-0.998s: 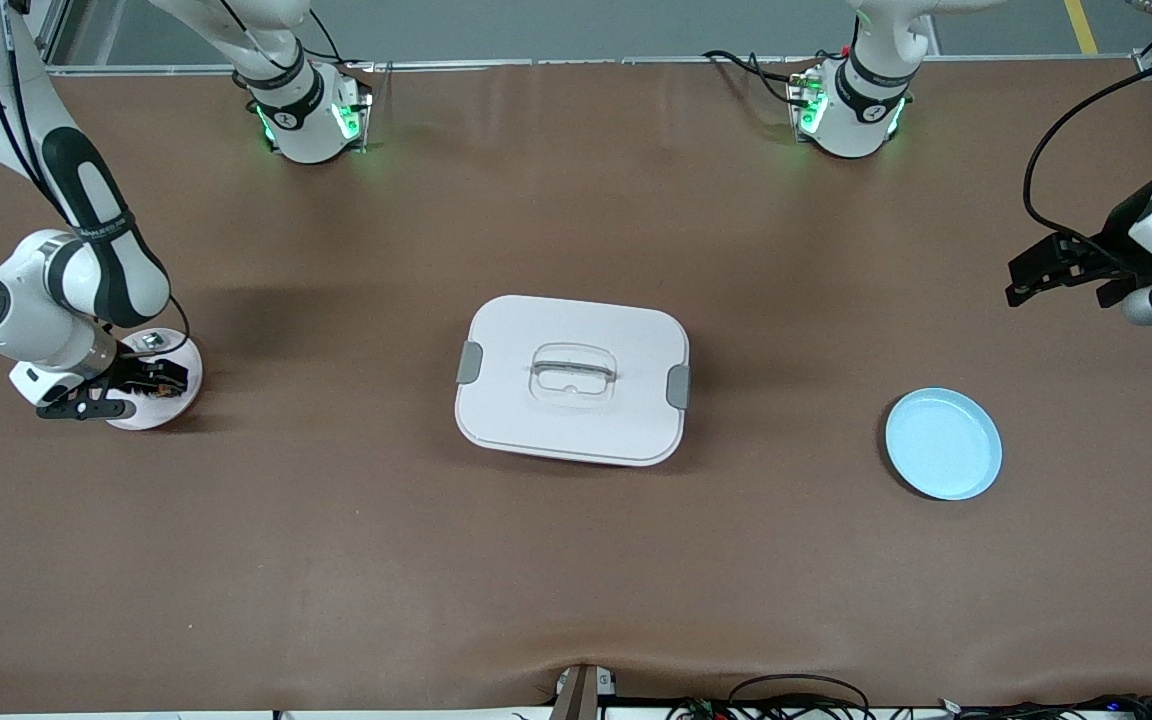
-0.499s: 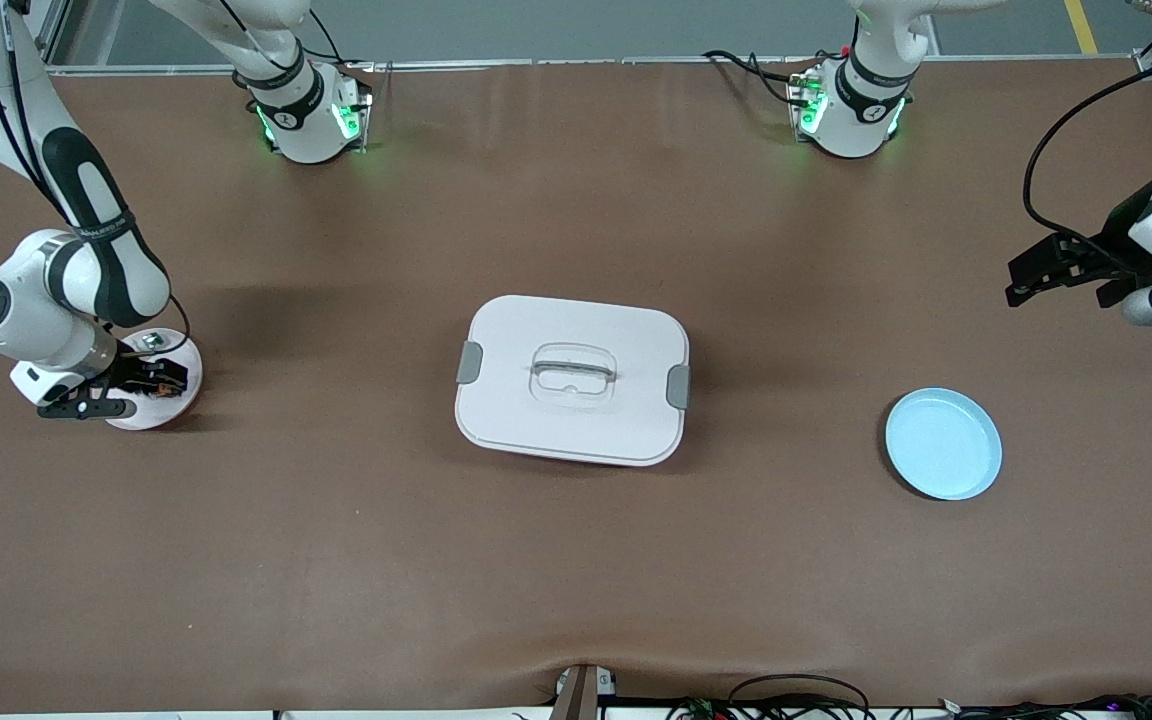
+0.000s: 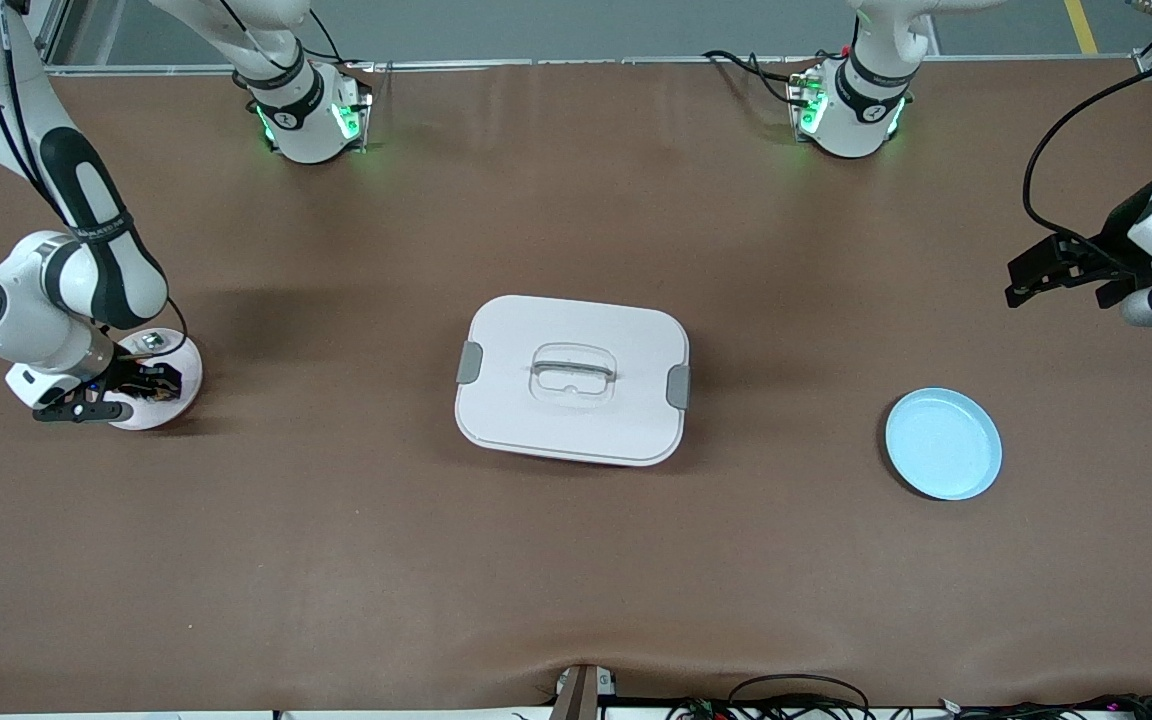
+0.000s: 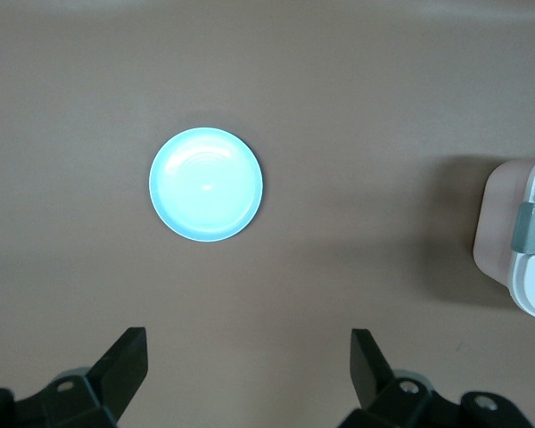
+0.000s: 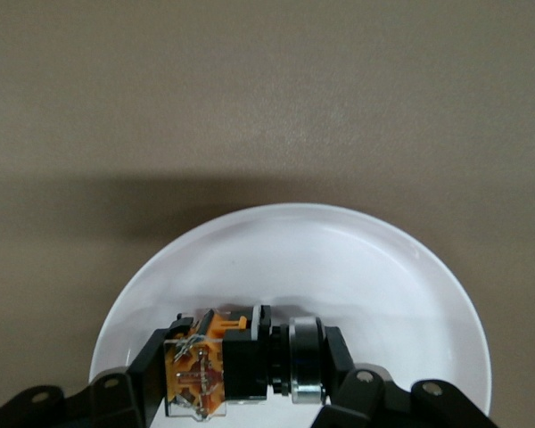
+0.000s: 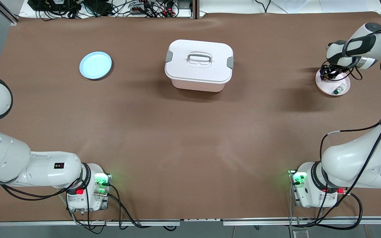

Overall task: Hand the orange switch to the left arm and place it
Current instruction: 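Lift the switch with the right gripper while the left gripper approaches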

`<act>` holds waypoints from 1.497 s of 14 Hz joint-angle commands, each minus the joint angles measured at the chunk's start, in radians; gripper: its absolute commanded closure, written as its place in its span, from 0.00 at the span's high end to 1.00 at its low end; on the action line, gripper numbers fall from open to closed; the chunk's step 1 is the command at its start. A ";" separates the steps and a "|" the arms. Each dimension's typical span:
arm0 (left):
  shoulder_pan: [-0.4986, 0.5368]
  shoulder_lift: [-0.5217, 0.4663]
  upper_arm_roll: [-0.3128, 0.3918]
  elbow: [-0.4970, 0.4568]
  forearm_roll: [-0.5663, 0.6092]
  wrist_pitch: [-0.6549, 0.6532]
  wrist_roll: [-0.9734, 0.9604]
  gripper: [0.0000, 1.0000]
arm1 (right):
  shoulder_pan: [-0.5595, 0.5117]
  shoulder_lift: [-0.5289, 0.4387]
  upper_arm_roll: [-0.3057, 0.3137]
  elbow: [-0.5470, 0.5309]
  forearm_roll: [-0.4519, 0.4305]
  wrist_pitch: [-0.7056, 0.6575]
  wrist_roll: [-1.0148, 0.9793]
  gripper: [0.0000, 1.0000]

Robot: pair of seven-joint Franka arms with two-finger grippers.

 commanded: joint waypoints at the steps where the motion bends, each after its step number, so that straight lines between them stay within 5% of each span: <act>1: 0.004 0.013 -0.001 0.027 0.016 -0.013 0.022 1.00 | -0.006 -0.016 0.013 0.111 0.002 -0.172 -0.001 0.00; 10: -0.004 0.007 -0.010 0.073 -0.034 -0.015 0.014 1.00 | 0.128 -0.111 0.013 0.396 0.052 -0.715 0.300 0.00; 21: -0.019 0.077 -0.015 0.078 -0.646 0.025 -0.083 1.00 | 0.388 -0.134 0.015 0.629 0.276 -0.978 0.956 0.00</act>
